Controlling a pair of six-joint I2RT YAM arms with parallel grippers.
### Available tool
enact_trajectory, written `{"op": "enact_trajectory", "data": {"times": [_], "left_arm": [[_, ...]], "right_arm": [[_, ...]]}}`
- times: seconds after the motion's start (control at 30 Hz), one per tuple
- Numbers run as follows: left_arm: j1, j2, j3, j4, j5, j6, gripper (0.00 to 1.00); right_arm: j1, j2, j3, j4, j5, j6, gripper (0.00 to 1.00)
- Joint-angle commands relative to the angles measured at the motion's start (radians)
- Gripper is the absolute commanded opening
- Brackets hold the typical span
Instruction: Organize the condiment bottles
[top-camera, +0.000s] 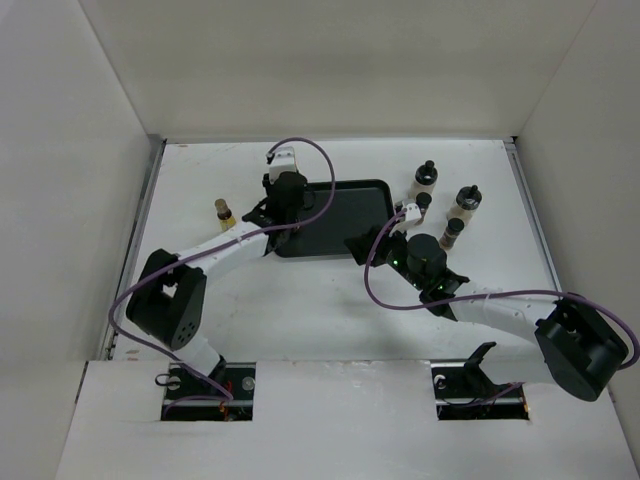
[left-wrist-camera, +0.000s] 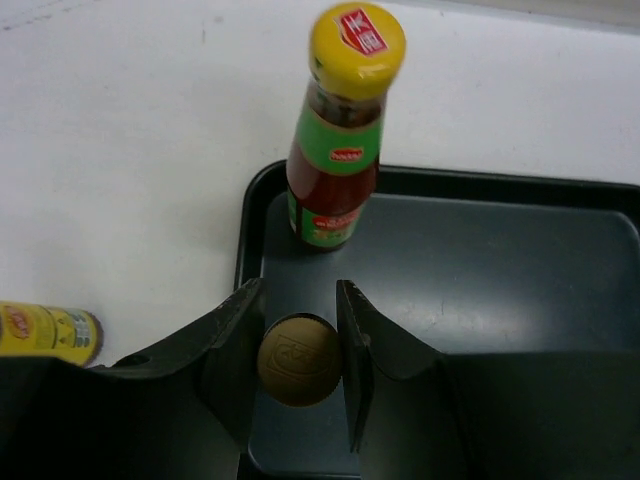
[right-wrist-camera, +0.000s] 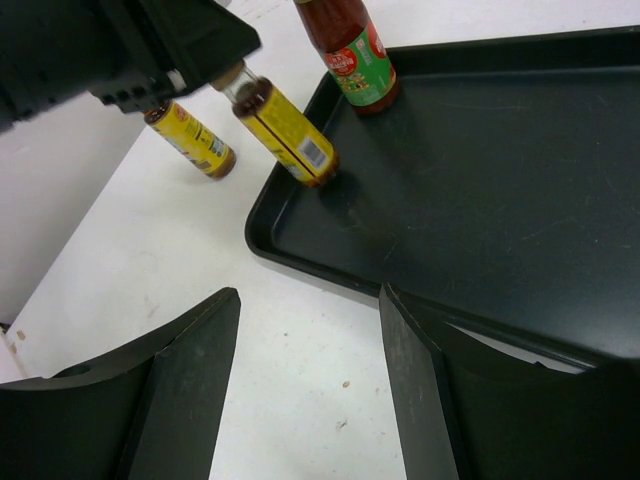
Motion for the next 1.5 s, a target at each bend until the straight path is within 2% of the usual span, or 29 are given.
{"op": "enact_trajectory", "data": {"times": [0.0, 0.2, 0.27, 0.3, 0.4, 0.43, 0.57, 0.77, 0.97, 1.13, 1.47], "left_arm": [[-0.025, 0.003, 0.011, 0.103, -0.009, 0.01, 0.18], [-0.043, 0.02, -0.007, 0.102, -0.048, 0.015, 0.18], [-0.042, 0.025, -0.007, 0.098, -0.054, 0.022, 0.21], [-0.042, 0.025, -0.012, 0.1, -0.055, 0.022, 0.26], [-0.045, 0.017, -0.029, 0.109, -0.057, 0.022, 0.54], [-0.045, 0.011, -0.03, 0.109, -0.063, 0.022, 0.6], [-0.045, -0.081, -0.062, 0.112, -0.083, 0.022, 0.74], [-0.01, -0.237, -0.072, 0.045, -0.088, 0.018, 0.72], [0.137, -0.314, -0.136, -0.049, -0.124, -0.057, 0.65], [0.237, -0.298, -0.164, -0.056, -0.129, -0.106, 0.65], [0.286, -0.207, -0.141, -0.058, -0.16, -0.116, 0.61]], "right_arm": [[0.005, -0.031, 0.007, 0.051, 0.0, -0.012, 0.65], [0.005, -0.036, 0.007, 0.049, 0.0, -0.012, 0.65], [0.005, -0.036, 0.005, 0.054, 0.002, -0.012, 0.65], [0.005, -0.033, 0.005, 0.051, 0.0, -0.012, 0.65], [0.005, -0.04, 0.004, 0.048, 0.002, -0.012, 0.65], [0.005, -0.043, 0.002, 0.049, 0.002, -0.012, 0.65], [-0.001, -0.036, 0.004, 0.048, -0.001, -0.009, 0.65], [0.003, -0.028, 0.007, 0.048, 0.002, -0.012, 0.65], [-0.004, -0.048, -0.001, 0.045, 0.005, -0.009, 0.65], [0.0, -0.053, 0.001, 0.045, 0.008, -0.012, 0.65], [-0.001, -0.054, 0.001, 0.038, 0.008, -0.013, 0.66]]}}
